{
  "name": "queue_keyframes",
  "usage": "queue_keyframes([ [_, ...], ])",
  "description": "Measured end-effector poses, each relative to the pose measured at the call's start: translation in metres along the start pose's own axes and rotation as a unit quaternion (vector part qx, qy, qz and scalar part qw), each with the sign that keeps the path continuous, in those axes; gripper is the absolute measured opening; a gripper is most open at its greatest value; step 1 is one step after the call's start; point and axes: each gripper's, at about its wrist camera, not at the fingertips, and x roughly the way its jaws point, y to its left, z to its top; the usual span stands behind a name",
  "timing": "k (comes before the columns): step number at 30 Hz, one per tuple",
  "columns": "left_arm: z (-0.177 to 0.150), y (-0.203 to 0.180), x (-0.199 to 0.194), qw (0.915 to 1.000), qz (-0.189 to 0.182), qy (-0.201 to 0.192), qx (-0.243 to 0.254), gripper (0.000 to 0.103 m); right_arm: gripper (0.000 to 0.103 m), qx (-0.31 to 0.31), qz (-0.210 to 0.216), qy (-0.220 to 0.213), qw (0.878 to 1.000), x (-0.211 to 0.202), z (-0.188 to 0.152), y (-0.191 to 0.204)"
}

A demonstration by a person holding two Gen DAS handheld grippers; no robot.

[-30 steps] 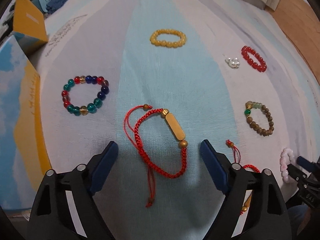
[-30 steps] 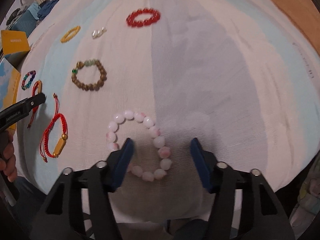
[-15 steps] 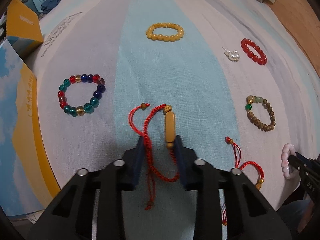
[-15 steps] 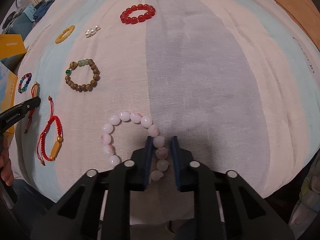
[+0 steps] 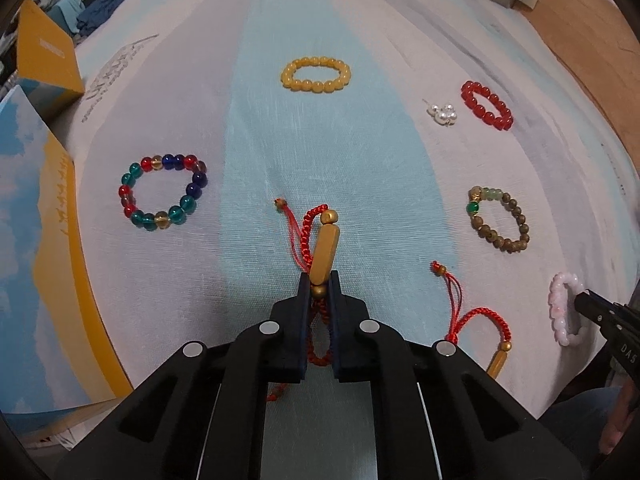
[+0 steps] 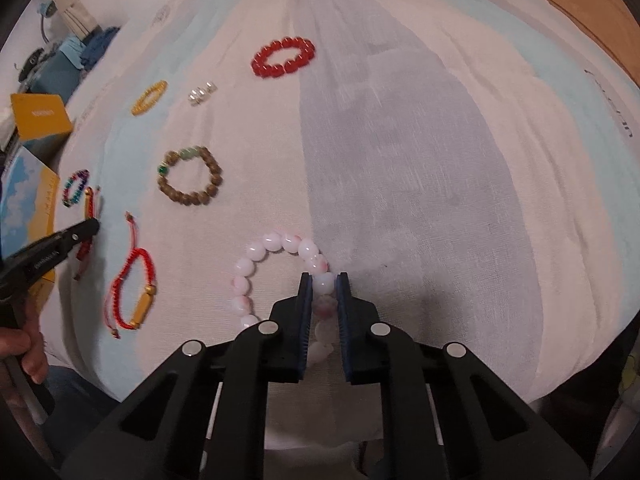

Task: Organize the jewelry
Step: 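Grasp the red cord bracelet with the left tool while the right tool grasps the pink bead bracelet, then carry both held bracelets over the open white box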

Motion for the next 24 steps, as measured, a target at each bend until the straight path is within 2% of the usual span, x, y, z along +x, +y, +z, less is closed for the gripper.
queue_keyframes([
  [6, -0.003, 0.001, -0.011, 0.9999, -0.004, -0.013, -0.002, 0.007, 0.012, 0.007, 0.019, -0.027, 0.999, -0.017, 0.001, 0.005],
  [13, -0.009, -0.005, -0.036, 0.9993, -0.009, -0.037, 0.003, 0.007, 0.012, 0.003, 0.009, -0.062, 0.998, -0.035, 0.005, 0.022],
  [21, -0.021, -0.006, -0.052, 0.9991, 0.009, -0.041, -0.008, 0.007, 0.012, -0.004, -0.004, -0.069, 0.998, -0.045, 0.007, 0.037],
  [24, -0.023, -0.002, -0.059, 0.9990, 0.005, -0.044, -0.010, 0.007, 0.012, -0.002, -0.004, -0.073, 0.997, -0.050, 0.010, 0.042],
])
